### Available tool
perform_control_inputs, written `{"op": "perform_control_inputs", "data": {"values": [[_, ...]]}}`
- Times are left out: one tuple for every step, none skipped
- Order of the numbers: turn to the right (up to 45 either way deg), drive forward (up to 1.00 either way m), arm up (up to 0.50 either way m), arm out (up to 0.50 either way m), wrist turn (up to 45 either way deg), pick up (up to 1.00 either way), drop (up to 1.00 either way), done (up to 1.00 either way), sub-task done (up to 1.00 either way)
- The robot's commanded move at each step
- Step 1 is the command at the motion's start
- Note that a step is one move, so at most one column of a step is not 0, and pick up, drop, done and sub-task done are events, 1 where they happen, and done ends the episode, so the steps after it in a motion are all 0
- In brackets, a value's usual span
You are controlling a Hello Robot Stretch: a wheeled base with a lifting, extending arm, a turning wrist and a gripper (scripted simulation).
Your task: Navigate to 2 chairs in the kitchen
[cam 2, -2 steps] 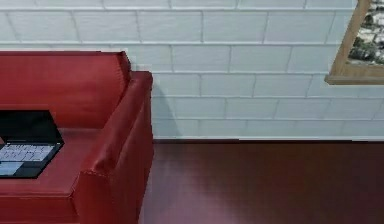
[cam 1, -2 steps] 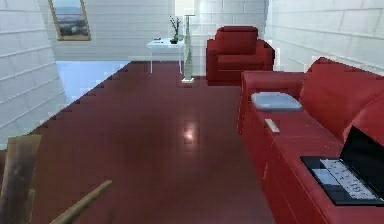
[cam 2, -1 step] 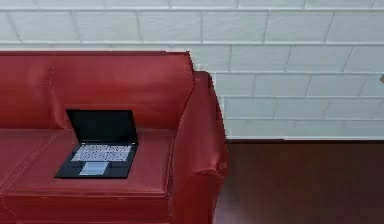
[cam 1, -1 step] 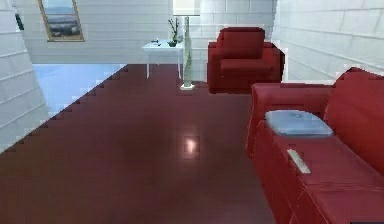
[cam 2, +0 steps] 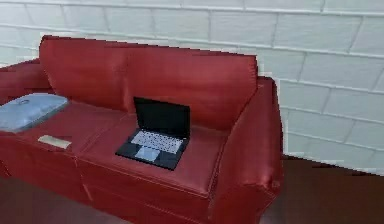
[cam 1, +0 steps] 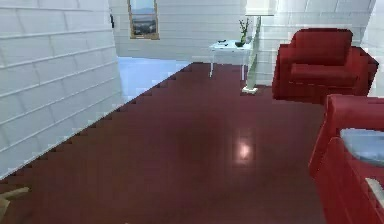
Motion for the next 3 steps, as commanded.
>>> {"op": "perform_control_inputs", "data": {"values": [[0.0, 1.0, 0.0, 0.0, 0.0, 0.0, 0.0, 0.0, 0.0], [-15.0, 0.0, 0.0, 0.0, 0.0, 0.0, 0.0, 0.0, 0.0], [0.0, 0.15, 0.0, 0.0, 0.0, 0.0, 0.0, 0.0, 0.0]]}}
